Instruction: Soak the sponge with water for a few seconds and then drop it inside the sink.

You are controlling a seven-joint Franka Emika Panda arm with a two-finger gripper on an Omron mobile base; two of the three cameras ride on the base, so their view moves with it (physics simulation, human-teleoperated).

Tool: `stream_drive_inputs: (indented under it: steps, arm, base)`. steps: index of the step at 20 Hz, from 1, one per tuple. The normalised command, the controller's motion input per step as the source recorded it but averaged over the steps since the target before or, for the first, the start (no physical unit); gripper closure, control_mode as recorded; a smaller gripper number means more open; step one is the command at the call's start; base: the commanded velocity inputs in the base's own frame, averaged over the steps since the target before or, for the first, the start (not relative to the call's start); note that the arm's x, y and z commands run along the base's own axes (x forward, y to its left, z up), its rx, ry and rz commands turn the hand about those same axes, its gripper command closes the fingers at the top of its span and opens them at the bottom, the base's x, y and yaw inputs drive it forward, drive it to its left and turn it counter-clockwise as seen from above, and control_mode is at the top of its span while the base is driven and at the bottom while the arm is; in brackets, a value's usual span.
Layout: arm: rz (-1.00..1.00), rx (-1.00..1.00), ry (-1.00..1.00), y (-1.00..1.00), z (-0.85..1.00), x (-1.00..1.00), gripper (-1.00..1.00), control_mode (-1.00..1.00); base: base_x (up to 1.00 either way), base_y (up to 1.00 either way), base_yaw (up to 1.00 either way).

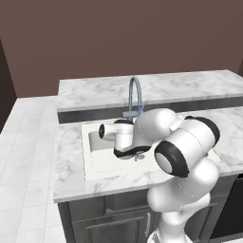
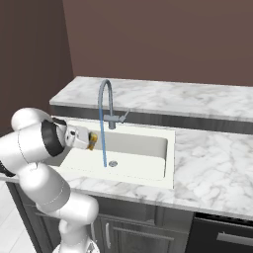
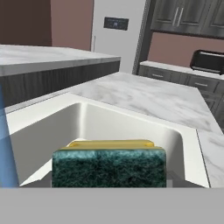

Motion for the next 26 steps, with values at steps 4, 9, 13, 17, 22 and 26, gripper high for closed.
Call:
stream_drive_inputs:
  steps: [4, 9, 13, 17, 22, 26]
  arm:
    - [0.00, 0.00, 0.03, -0.21, 0.00, 0.11, 1.00, -1.00]
    - [0.00, 0.00, 0.05, -0.05, -0.03, 0.33, 1.00, -1.00]
    - [-0.01, 0.00, 0.07, 0.00, -0.05, 0.37, 1.00, -1.00]
    - [-0.01, 0.00, 0.07, 0.00, -0.01, 0.35, 1.00, -1.00]
    - [-0.03, -0.01, 0.00, 0.00, -0.09, 0.10, 1.00, -1.00]
    - [-0.03, -0.02, 0.00, 0.00, -0.11, 0.01, 1.00, -1.00]
  base:
    - [0.00, 0.00, 0.00]
    - [0.00, 0.00, 0.00]
    - [0.00, 0.00, 0.00]
    - [0.00, 0.00, 0.00]
    - [0.00, 0.00, 0.00]
    - [0.00, 0.00, 0.00]
